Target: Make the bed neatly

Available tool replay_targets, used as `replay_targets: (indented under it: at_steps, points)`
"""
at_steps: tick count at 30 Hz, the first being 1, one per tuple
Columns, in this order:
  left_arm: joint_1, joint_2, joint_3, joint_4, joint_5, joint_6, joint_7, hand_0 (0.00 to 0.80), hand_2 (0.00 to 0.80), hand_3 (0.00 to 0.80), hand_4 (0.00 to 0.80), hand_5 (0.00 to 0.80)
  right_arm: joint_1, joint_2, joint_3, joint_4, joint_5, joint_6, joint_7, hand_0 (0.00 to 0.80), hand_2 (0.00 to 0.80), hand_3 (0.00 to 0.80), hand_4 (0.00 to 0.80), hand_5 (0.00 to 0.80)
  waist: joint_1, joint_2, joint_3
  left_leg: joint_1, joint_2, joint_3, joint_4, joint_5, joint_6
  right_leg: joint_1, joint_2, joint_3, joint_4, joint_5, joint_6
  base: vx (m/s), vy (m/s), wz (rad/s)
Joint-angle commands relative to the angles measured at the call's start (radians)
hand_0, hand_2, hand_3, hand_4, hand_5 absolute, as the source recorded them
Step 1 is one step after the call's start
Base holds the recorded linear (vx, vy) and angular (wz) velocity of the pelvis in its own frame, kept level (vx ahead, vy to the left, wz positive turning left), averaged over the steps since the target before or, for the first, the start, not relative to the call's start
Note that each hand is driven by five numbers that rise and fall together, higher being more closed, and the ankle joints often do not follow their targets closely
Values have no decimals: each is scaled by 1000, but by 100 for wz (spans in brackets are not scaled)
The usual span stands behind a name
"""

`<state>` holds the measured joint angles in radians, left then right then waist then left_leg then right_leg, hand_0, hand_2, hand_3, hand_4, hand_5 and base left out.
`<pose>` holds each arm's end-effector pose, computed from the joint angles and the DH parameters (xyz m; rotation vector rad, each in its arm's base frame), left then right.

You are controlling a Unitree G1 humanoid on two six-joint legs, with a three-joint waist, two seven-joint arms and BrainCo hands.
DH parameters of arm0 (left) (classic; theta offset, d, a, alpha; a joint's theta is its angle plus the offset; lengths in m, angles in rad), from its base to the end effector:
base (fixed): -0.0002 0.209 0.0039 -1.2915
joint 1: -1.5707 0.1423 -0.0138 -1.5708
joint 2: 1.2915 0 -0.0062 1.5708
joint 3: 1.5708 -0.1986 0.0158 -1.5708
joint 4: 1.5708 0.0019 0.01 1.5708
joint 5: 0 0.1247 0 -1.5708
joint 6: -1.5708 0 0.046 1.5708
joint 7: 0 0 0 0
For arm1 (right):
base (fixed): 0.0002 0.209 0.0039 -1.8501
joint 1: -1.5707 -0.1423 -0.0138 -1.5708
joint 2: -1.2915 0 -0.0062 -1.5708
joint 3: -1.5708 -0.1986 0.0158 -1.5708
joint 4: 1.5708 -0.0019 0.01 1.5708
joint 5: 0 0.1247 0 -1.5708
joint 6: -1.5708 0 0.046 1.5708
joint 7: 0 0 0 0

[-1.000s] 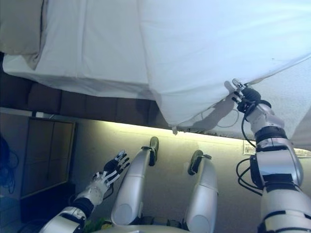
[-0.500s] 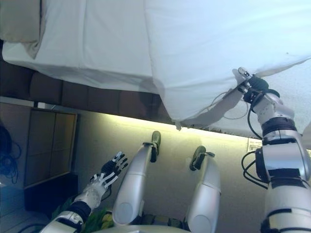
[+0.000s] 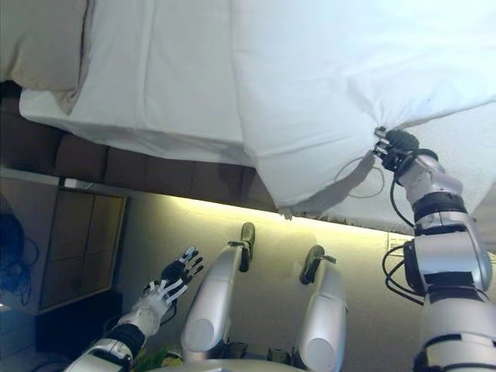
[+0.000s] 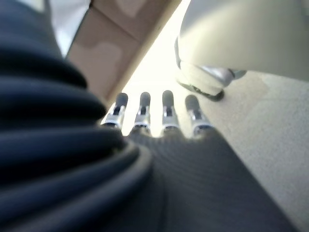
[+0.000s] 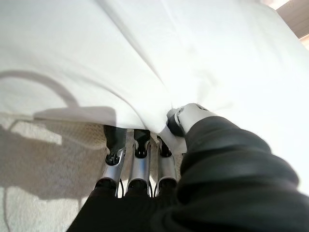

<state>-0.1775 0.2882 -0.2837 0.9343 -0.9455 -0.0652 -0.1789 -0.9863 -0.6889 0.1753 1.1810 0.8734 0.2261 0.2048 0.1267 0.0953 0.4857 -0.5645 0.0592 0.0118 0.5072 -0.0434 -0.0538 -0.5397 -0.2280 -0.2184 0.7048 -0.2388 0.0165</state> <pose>0.1722 0.2109 -0.0740 -0.5193 0.6527 0.0824 0.3305 -0.3043 0.1498 0.3065 0.2291 -0.1272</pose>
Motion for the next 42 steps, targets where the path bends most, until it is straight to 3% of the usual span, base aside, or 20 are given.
replay_targets:
  at_steps: [1, 11, 17, 22, 29, 35, 42]
  points:
    - [41, 20, -28, 34, 32, -25, -14, 0, 0, 0, 0, 0, 42, 15, 9, -58, 14, -24, 83, 800, 800, 800, 800, 800, 18, -48, -84, 80, 19, 38, -20, -34, 21, 75, -24, 22, -173, 145, 26, 62, 1, -8]
    - [-5, 40, -32, 5, 27, -54, -9, 0, 0, 0, 0, 0, 72, 47, 14, -113, 57, -20, 94, 800, 800, 800, 800, 800, 2, -64, -141, 221, 18, 61, -186, 35, 11, 226, -10, 12, -376, 230, 48, 3, 0, -4]
    - [-105, 62, -4, -170, -139, -41, 36, 0, 0, 0, 0, 0, 124, 98, 22, -171, 83, -25, 97, 800, 800, 800, 800, 800, -5, -79, -174, 296, 20, 64, -279, 62, 2, 314, 1, 2, -485, 264, 64, 40, 7, -4]
    - [-208, 21, 2, -244, -256, -24, 86, 0, 0, 0, 0, 0, 127, 158, 29, -207, 145, -23, 96, 800, 800, 800, 800, 800, -11, -108, -197, 342, 25, 64, -347, 81, -4, 366, 16, -10, -551, 286, 74, 18, -32, -2]
    - [-316, -72, -40, -198, -428, 97, 77, 0, 0, 0, 0, 0, 87, 233, 64, -227, 180, -3, 97, 800, 800, 800, 800, 800, -29, -143, -215, 374, 42, 67, -387, 92, -12, 406, 39, -11, -599, 298, 74, 21, -26, 0]
    - [-378, -161, -67, -91, -712, 327, 42, 0, 0, 0, 0, 0, 54, 311, 113, -264, 262, -34, 101, 800, 800, 800, 800, 800, -51, -179, -204, 360, 60, 69, -371, 83, -17, 394, 56, 2, -595, 298, 70, 5, -63, -3]
    - [-404, -230, -78, -31, -912, 362, 98, 0, 0, 0, 0, 0, 28, 381, 153, -304, 268, -75, 93, 800, 800, 800, 800, 800, -62, -209, -167, 330, 71, 65, -356, 80, -18, 362, 64, 13, -585, 304, 70, -33, -76, -6]
